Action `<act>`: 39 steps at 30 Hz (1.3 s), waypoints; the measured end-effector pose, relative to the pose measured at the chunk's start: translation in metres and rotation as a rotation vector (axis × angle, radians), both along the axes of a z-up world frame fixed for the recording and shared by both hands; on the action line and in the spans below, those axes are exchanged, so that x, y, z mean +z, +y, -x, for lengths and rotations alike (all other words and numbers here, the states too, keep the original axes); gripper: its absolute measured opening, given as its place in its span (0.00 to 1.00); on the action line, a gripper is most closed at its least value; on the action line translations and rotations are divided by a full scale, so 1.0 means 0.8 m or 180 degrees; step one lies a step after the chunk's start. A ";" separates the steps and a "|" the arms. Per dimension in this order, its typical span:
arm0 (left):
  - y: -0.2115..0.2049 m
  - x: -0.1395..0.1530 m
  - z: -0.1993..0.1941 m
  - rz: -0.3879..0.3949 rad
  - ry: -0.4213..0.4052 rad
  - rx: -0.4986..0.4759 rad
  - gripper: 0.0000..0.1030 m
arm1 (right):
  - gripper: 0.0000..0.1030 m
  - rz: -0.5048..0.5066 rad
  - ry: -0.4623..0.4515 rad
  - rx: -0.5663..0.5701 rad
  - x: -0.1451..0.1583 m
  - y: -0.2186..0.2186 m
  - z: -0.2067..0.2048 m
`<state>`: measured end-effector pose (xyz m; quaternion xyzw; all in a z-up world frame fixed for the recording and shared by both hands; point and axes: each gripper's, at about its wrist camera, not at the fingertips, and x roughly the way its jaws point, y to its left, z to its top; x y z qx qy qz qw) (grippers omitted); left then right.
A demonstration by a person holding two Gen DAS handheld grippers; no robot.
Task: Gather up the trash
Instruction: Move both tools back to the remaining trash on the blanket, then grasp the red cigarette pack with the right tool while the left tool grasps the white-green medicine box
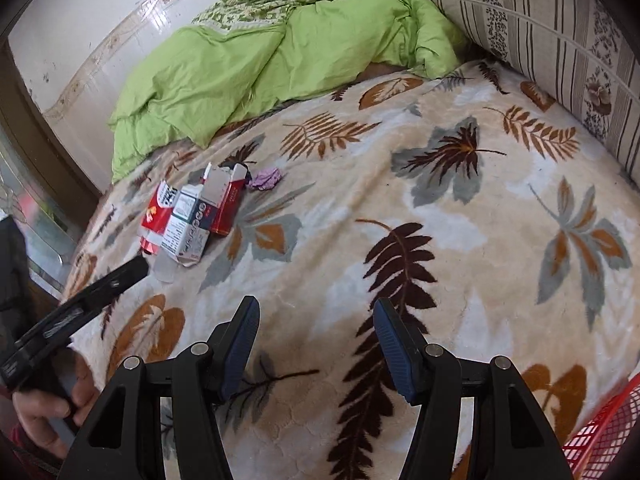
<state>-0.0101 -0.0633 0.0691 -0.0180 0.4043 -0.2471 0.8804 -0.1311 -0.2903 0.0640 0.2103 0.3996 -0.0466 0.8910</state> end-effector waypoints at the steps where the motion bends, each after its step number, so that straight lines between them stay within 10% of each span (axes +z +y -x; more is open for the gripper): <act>1: -0.006 -0.002 -0.008 -0.0038 -0.0014 -0.0039 0.61 | 0.61 -0.0047 0.0002 -0.0028 -0.002 -0.004 0.001; 16: -0.070 -0.040 -0.080 -0.0570 -0.0044 -0.0059 0.33 | 0.61 -0.0265 0.0013 -0.0087 -0.009 -0.018 0.001; 26: 0.007 -0.003 0.009 -0.0062 -0.0036 0.0373 0.33 | 0.61 -0.0269 0.0012 -0.0005 -0.009 -0.005 -0.006; 39: 0.094 -0.017 0.001 -0.0232 -0.0239 0.1197 0.33 | 0.71 -0.0294 0.0002 0.0314 0.012 0.055 -0.091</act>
